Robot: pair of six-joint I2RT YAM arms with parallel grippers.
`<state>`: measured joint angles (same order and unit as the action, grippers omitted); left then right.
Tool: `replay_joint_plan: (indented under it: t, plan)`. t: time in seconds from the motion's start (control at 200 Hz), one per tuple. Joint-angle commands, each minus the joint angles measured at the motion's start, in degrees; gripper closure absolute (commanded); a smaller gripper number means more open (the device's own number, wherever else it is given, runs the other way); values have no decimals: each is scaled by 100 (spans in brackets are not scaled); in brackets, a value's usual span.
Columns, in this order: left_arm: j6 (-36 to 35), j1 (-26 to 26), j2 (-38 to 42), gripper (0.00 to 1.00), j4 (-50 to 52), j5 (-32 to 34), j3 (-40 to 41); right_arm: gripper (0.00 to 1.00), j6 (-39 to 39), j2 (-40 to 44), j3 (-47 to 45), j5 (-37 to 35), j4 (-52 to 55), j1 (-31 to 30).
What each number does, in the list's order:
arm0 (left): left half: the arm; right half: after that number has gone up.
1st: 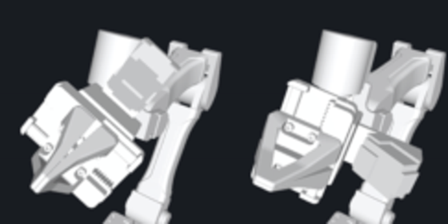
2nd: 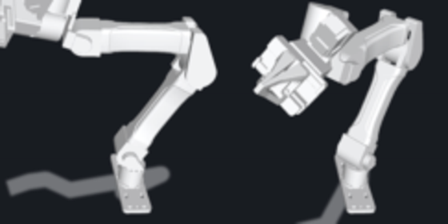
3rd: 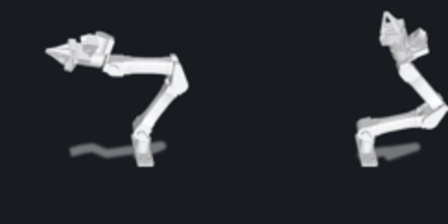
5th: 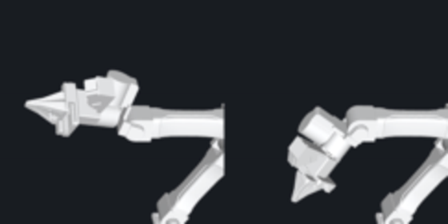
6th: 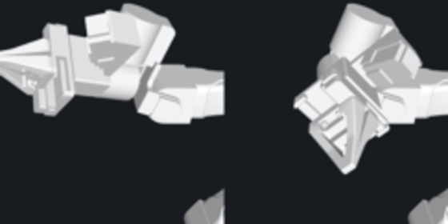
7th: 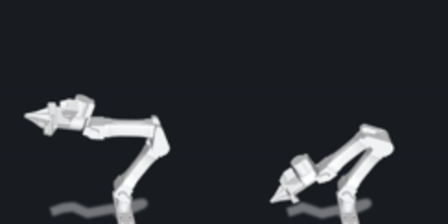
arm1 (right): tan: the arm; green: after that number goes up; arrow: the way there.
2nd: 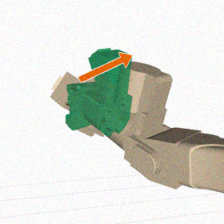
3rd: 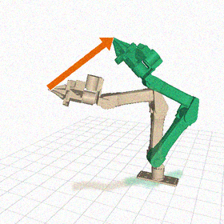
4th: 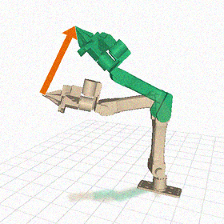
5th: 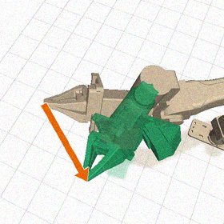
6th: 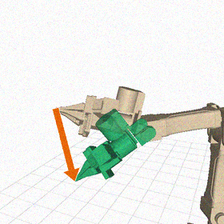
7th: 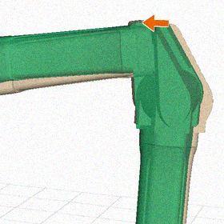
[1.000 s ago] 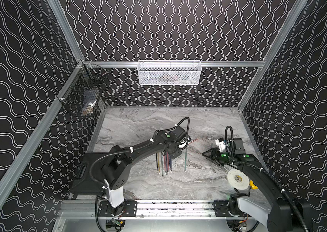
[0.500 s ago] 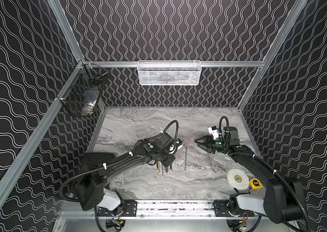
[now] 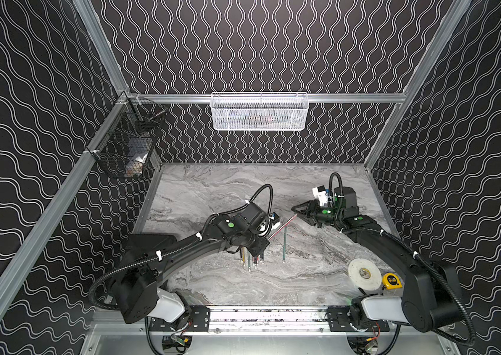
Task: Remove the protective cover of the pencils
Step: Remove the protective sleeve from the pencil, then place the protective sleeve at the center of the board.
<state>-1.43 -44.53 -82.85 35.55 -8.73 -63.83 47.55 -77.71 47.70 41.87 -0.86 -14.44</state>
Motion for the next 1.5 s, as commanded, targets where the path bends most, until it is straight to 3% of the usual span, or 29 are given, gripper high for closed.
replay_joint_plan:
  t: [0.0,0.1,0.265,0.52,0.916,1.091,1.296,1.496]
  plan:
    - [14,6,2,100,-119,-58,-6,83,90,-10,89,-171,-47,-22]
    - [1,6,5,100,-114,-58,8,100,-40,24,160,-359,230,-20]
    - [-50,6,-8,100,-77,-68,20,100,11,209,66,-640,304,126]
    - [-128,6,88,100,-62,-68,98,100,-72,325,142,-469,559,890]
    - [-195,-40,35,100,-11,-125,112,100,-554,278,675,-603,1132,1082]
    - [-3,-38,-46,100,-29,20,80,100,-1176,78,1080,-1806,2655,1291]
    - [143,-38,-79,100,-113,58,11,98,-1456,-440,784,-1627,3155,2282]
    - [150,-38,62,100,-110,-67,-4,96,-1493,-719,408,-2366,3180,2396]
